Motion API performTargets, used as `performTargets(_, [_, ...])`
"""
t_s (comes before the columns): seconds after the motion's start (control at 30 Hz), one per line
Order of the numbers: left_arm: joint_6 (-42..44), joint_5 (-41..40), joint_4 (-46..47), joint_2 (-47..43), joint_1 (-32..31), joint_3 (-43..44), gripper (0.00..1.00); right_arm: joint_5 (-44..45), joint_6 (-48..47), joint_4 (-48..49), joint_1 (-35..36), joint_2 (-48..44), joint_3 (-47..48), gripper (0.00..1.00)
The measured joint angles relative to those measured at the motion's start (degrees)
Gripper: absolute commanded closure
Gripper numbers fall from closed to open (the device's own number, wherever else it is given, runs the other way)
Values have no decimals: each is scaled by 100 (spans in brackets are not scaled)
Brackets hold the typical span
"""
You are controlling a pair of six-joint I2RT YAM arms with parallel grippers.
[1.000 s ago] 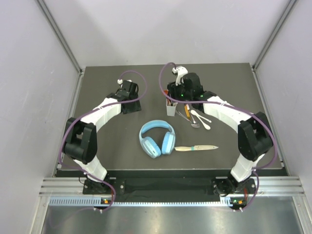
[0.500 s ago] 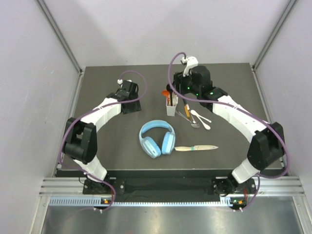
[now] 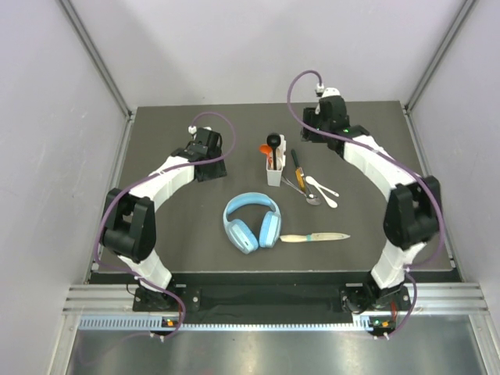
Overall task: Sort the eating utensils into containers
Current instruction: Place the spoon in the storage box.
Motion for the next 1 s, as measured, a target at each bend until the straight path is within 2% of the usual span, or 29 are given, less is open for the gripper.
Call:
performTargets(0.1, [-2,-4,-7,0,0,0,46,-46,-2,-479,39,820,599,45])
performTargets(0.2, [-15,-9,-11,0,0,0,46,-175,-4,-887,96,1180,660,45])
performTargets(0.5, [-133,-13,-11,0,0,0,46,-450,0,-1069,203,1099,109,44])
performTargets(1.0, [-175,83,-9,0,-2,2,46,-767,177,-1051,466,879,-282,43])
